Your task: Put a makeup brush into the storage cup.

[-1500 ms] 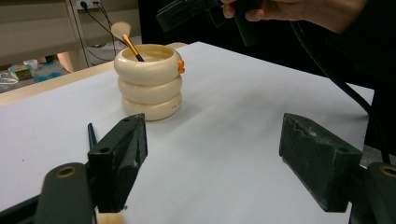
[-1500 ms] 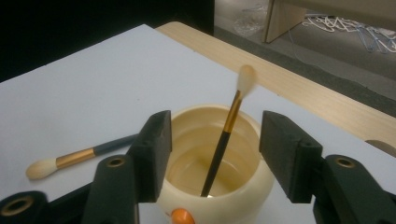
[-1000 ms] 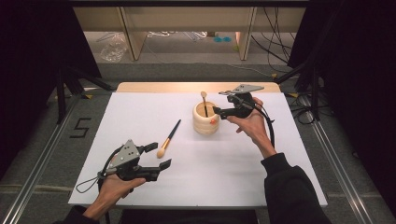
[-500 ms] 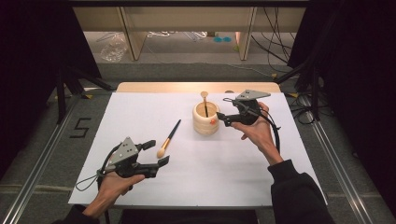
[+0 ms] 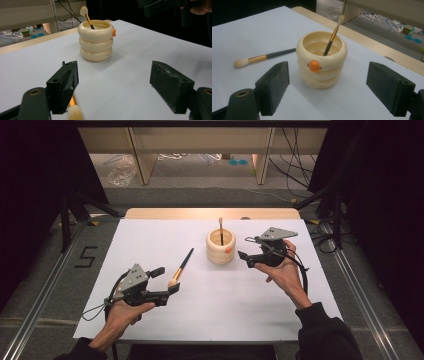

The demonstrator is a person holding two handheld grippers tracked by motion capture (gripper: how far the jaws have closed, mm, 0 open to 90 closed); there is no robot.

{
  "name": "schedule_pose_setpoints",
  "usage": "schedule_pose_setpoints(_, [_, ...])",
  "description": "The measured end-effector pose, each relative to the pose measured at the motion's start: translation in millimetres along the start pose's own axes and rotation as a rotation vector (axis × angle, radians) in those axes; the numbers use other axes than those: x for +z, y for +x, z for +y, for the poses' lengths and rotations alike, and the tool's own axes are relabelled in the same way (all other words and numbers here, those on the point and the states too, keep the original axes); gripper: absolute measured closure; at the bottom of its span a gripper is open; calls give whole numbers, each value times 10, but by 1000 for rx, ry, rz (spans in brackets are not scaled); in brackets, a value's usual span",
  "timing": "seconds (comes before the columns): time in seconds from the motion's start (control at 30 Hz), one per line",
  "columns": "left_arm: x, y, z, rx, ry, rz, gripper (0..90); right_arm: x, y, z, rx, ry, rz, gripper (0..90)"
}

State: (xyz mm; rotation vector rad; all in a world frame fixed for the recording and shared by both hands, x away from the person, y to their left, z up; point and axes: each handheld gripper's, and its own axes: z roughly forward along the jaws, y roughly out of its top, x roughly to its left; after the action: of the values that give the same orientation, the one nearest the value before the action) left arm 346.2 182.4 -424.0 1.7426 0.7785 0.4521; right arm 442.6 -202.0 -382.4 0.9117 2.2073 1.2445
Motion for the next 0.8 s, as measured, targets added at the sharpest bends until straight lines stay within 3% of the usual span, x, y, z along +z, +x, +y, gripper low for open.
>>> schedule_pose_setpoints(0.43, [48,98,6,-19,15,16,232,-139,136,-167,-18,10,17,209])
schedule_pose_setpoints(0.67, [90,154,8,-21,24,30,232,-184,195,-262,-3,6,28,220])
schedule_pose_setpoints(0.7, [97,155,3,-40,25,37,232,-195,201,-275,0,11,29,220])
schedule_pose_setpoints(0.8, [102,181,6,-44,28,44,232,-216,224,-315,0,10,30,220])
